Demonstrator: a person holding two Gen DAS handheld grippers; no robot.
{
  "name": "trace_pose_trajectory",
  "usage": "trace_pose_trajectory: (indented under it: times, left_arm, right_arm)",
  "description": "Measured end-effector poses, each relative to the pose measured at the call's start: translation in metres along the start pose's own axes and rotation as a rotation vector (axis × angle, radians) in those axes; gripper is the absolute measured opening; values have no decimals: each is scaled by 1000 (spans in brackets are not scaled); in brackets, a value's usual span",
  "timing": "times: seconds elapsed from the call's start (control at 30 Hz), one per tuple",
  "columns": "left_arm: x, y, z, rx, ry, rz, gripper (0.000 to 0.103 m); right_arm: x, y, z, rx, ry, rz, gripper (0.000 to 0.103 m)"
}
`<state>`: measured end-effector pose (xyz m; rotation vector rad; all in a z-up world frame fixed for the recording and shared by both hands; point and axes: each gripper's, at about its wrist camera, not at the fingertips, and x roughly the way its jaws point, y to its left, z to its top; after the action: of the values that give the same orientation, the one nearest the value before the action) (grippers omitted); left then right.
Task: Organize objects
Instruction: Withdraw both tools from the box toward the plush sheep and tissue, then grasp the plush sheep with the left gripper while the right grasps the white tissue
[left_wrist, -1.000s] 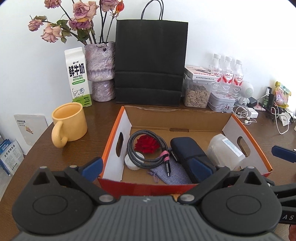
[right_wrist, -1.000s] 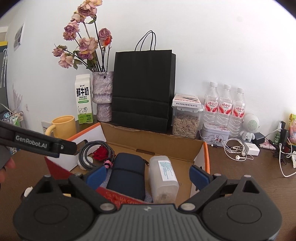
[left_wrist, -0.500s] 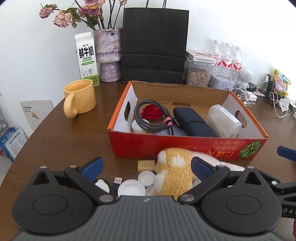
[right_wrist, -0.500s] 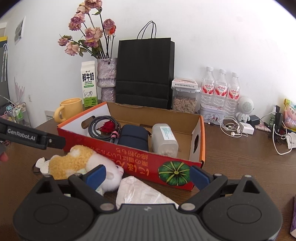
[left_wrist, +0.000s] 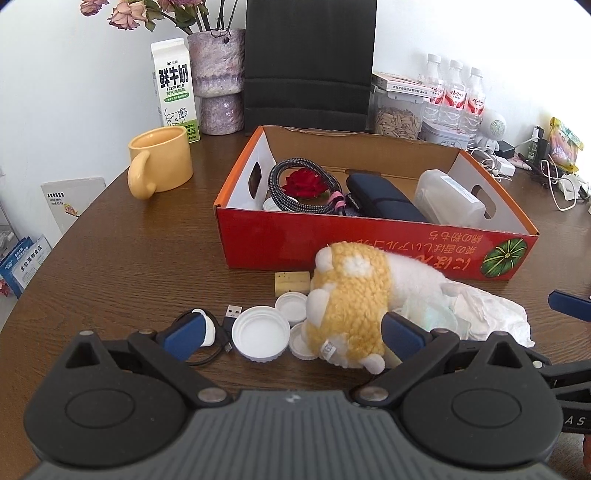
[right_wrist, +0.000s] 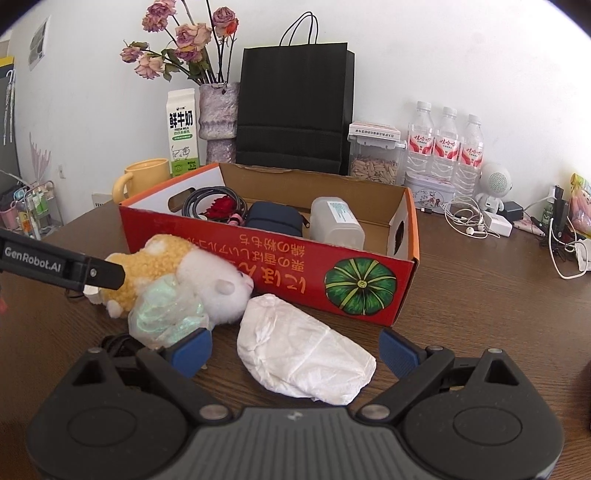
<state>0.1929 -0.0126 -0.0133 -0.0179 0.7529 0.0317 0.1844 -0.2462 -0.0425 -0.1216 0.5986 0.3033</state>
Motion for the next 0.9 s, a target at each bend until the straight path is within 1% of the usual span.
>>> trace_pose_trajectory:
  times: [0.17,0.4,0.63,0.73,0.87,0.9]
  left_arm:
    - [4,-1,3,2,4,4,103]
    - [15,-5,6,12,16,0,103]
    - [26,-13,12,39,26,-9,103]
    - [30,-17,14,48,24,-17,103]
    - [36,-22,13,59,28,-29,100]
    - [37,-23,13,62,32,-31,100]
  right_arm:
    - [11,-3,2,-6,17,-1,97]
    - [32,-5,5,-11,51,25,97]
    - [48,-13,0,28,72,58,97]
    - [48,-16,-1,41,60,61,96]
    - [46,-17,-2,44,47,65,92]
    - [45,-17,-2,40,43,68,89]
